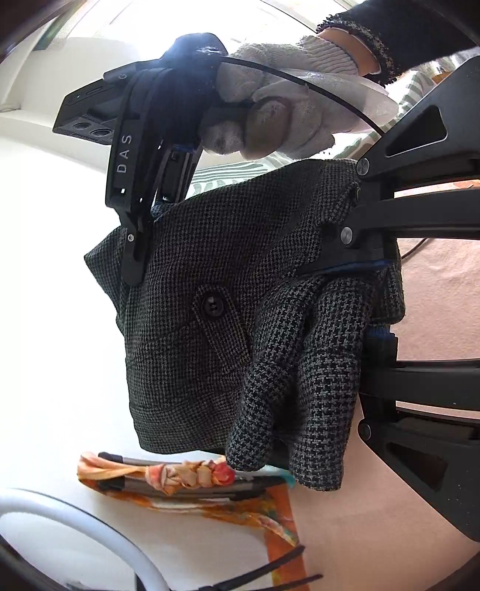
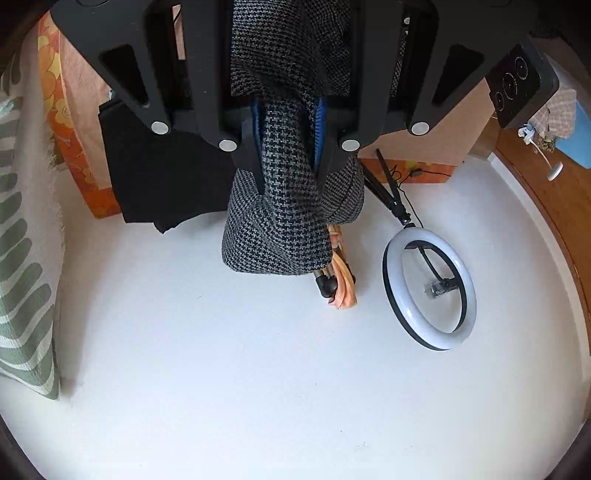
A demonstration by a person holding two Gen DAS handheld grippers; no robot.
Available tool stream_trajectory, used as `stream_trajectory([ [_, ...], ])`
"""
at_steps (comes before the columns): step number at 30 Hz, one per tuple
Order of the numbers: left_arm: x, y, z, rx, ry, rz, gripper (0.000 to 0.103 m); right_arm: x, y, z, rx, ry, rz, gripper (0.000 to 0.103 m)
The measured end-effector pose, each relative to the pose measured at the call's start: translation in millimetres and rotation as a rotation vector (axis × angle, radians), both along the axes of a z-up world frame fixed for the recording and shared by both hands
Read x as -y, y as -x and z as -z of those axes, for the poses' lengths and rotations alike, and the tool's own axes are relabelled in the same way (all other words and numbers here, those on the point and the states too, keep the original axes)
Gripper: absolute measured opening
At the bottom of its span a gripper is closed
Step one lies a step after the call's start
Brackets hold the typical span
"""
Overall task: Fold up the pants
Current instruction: 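Carry the folded pants with both grippers toward the stack of clothes, then lower the pants onto the clothes stack and open both grippers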
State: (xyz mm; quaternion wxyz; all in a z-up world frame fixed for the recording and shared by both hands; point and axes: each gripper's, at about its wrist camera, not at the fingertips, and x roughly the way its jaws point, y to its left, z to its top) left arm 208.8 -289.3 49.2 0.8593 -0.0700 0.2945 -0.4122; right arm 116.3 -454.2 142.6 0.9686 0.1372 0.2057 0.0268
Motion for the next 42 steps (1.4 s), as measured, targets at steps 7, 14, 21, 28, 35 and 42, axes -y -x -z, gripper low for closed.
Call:
stream_trajectory([
  [7, 45, -45, 10, 0.022, -0.020, 0.007, 0.021, 49, -56, -4, -0.002, 0.066, 0.045, 0.022],
  [14, 78, -66, 57, -0.013, -0.058, -0.027, 0.021, 97, -113, 37, -0.056, 0.080, 0.067, 0.022],
  [21, 78, -56, 86, -0.062, -0.091, -0.034, 0.027, 123, -163, 79, -0.171, 0.164, 0.228, 0.041],
  [28, 43, -11, 80, -0.046, -0.134, -0.024, 0.051, 137, -131, 63, -0.122, 0.190, 0.373, 0.055],
  [35, 22, -17, 61, 0.002, -0.125, -0.053, 0.051, 94, -100, 57, -0.081, 0.163, 0.180, 0.055],
  [42, 3, -20, 41, 0.031, -0.148, -0.064, 0.051, 88, -143, 98, -0.220, 0.216, 0.192, 0.058],
])
